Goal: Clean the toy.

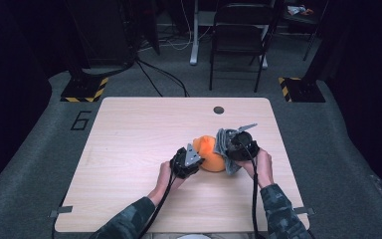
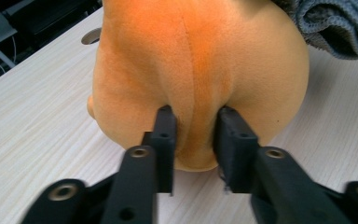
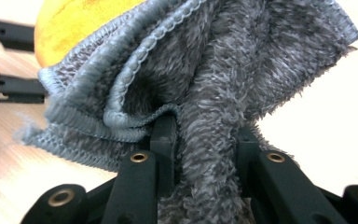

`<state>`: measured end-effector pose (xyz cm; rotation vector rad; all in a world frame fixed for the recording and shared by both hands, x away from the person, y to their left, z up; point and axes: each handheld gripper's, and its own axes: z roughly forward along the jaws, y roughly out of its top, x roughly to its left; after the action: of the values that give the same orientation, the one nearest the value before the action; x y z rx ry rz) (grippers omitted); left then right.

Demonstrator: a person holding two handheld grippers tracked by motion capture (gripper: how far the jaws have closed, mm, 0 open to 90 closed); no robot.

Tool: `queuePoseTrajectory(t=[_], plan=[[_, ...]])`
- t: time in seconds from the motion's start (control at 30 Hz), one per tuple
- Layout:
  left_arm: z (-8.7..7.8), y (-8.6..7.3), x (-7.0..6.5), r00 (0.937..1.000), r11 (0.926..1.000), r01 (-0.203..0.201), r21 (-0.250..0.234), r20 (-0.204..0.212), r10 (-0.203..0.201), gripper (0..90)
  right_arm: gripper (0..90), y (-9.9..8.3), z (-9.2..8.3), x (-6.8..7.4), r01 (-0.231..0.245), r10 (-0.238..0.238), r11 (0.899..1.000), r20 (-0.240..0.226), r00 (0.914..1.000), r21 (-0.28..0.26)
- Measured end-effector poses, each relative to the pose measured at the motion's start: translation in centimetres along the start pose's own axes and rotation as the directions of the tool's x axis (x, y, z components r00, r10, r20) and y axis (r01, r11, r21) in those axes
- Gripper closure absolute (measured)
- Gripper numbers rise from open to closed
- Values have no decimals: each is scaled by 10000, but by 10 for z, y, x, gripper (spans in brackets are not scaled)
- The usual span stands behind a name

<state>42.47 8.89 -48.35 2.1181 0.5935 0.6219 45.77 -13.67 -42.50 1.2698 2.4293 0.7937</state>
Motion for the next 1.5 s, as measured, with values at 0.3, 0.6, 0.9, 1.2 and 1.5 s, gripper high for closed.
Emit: queuePoseTrajectory(t=[0.3, 0.6, 0.9, 1.2, 1.5], plan=[[-10, 5, 6, 9947, 9960, 894, 5, 518, -893, 804, 691, 1, -6, 1, 142, -137, 9997, 235, 9996, -217], [-19, 9, 9, 9785, 9849, 1734, -34, 1140, -1719, 808, 690, 2, -10, -2, -37, 50, 9991, 287, 9996, -431], [-14, 3, 12, 9759, 9827, 1844, -154, 1216, -1812, 805, 693, 8, -27, 5, -177, 177, 9895, -10, 9998, -1432], [-15, 7, 2, 9876, 9946, 1029, -109, 1203, -1008, 803, 687, 15, -23, 37, 537, -622, 9824, -424, 9972, -1787], [-11, 4, 2, 9866, 9946, 1039, 24, 1259, -1034, 800, 664, 9, -10, 32, 701, -754, 9896, -381, 9964, -1257]])
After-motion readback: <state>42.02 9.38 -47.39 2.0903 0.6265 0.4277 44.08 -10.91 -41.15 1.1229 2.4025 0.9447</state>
